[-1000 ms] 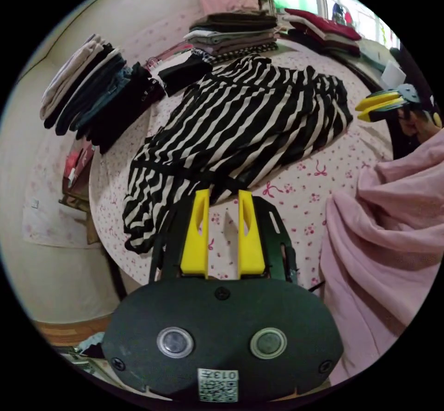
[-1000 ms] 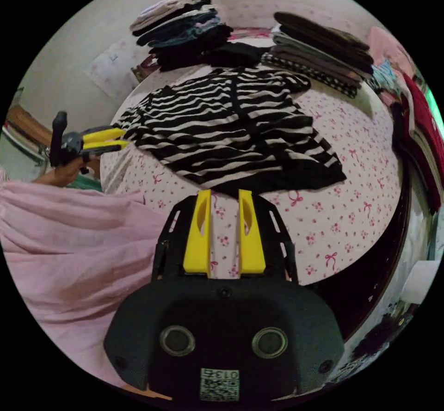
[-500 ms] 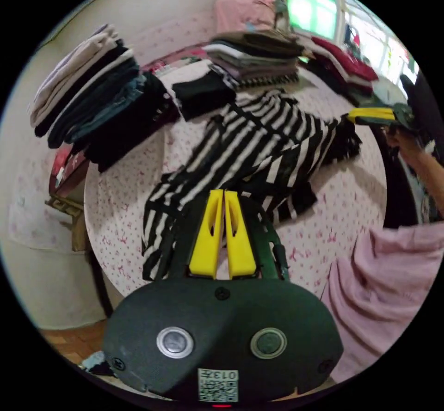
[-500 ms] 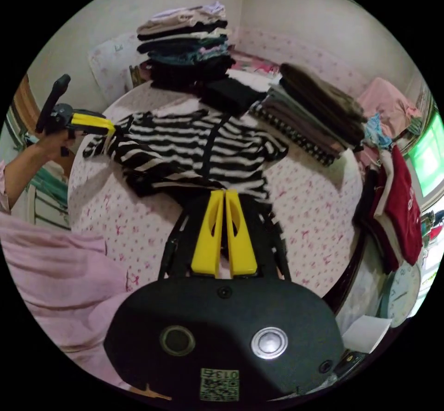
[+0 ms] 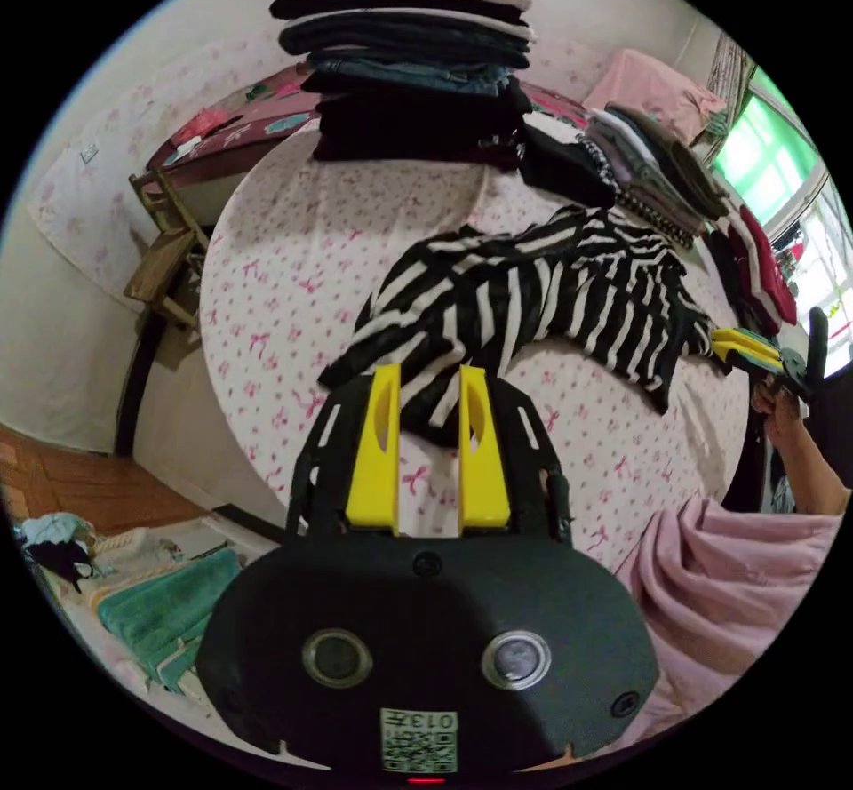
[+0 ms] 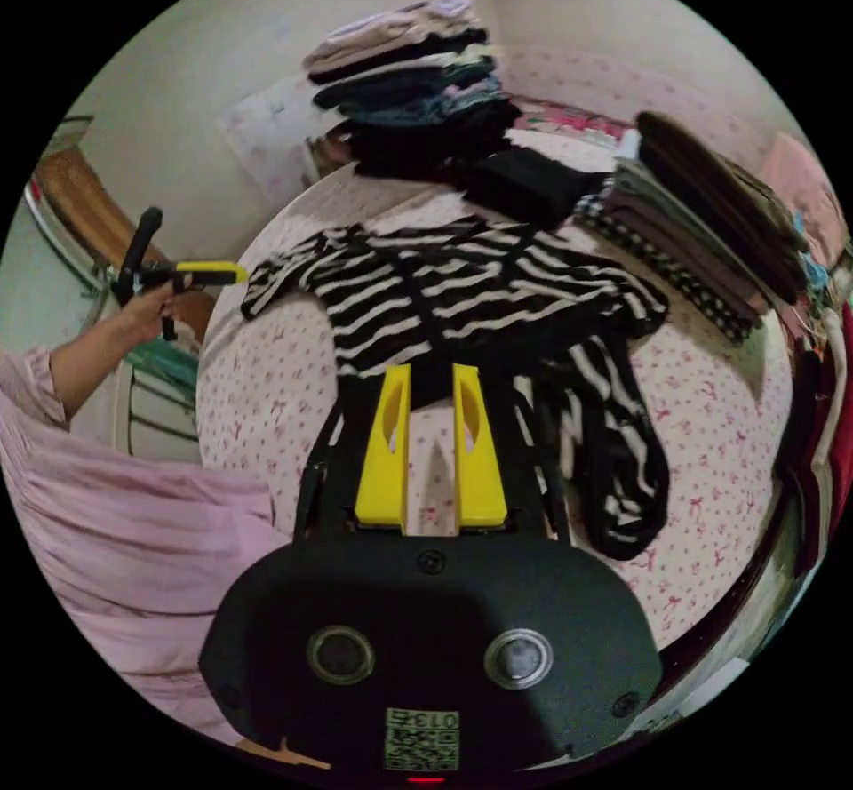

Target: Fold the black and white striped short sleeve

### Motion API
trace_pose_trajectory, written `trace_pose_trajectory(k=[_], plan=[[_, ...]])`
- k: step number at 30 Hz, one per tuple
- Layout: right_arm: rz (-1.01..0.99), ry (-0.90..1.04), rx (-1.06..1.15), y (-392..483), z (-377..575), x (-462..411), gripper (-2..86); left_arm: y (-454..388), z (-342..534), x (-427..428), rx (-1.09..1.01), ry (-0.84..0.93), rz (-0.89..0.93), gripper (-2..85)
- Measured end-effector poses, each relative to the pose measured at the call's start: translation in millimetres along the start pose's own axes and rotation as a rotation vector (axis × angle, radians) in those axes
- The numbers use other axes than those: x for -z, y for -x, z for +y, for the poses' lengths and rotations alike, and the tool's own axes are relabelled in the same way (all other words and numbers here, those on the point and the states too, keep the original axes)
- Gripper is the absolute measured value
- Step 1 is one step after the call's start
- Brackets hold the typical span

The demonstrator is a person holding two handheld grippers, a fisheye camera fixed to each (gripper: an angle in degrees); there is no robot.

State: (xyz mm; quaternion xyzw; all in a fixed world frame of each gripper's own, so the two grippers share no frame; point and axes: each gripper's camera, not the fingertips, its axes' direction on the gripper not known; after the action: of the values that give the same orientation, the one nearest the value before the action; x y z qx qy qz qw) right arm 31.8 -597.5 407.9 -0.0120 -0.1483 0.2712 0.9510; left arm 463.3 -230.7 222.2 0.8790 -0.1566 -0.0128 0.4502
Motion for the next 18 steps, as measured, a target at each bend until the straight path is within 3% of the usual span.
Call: trace_pose_trajectory(k=[5,7,10,13,16,18], plan=[[-0.063,0.112,0.138,65,21,-23,13.6,12,37,-13,0.060,0.042,0.000,15.9],[0.000,0.151,0.189,78,20,-29,12.8,20,41,-20,0.134,0.048,0.047,15.4],[0.050,0.181,0.221,84,20,-32,4.1,31,46,-32,0.234,0.061,0.108,7.6],[0.113,0.229,0.215,78,15,-12,2.4,36,44,-35,0.210,0.105,0.114,2.8],[0.144,0.105,0.144,59,16,49,1.6,47,43,-18,0.183,0.056,0.247,1.6],[0.160,0.007,0.092,43,22,101,1.4,61,51,17,0.185,-0.083,0.370,1.2]])
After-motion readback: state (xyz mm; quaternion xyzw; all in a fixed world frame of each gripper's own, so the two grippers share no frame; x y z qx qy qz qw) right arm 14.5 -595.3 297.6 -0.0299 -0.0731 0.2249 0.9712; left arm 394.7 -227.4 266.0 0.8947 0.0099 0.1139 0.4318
